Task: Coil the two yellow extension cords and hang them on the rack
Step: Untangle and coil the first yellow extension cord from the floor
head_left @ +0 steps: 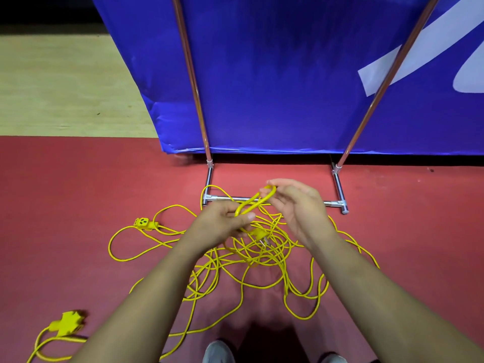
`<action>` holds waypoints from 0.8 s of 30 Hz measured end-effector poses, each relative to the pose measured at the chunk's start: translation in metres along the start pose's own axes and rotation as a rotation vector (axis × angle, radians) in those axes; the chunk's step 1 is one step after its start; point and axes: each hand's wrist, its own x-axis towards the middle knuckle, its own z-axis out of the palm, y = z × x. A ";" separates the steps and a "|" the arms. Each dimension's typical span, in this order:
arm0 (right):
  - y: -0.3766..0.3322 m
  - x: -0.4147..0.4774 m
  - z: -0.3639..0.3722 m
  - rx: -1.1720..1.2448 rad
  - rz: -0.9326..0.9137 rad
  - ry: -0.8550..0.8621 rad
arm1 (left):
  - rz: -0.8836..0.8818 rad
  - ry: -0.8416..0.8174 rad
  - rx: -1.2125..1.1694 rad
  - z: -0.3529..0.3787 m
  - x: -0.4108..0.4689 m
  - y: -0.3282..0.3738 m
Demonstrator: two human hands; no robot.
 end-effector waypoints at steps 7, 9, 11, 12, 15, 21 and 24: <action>-0.010 0.014 0.025 -0.154 0.029 -0.029 | 0.069 0.112 0.125 -0.011 0.007 -0.002; -0.011 0.012 0.017 -0.331 0.021 -0.081 | 0.074 0.254 0.087 -0.017 0.011 0.000; -0.013 0.009 0.006 -0.591 0.014 -0.165 | 0.074 0.379 0.080 -0.020 0.011 0.003; -0.015 0.009 0.002 -0.741 -0.006 -0.189 | 0.079 0.410 0.096 -0.021 0.012 0.004; -0.019 0.010 -0.006 -1.167 -0.184 -0.157 | 0.110 0.419 0.100 -0.019 0.014 0.010; -0.029 0.010 -0.028 -1.324 -0.339 0.033 | 0.060 0.195 0.360 -0.023 0.009 0.013; -0.030 0.008 -0.034 -1.323 -0.427 0.077 | 0.057 0.102 0.546 -0.024 0.006 0.009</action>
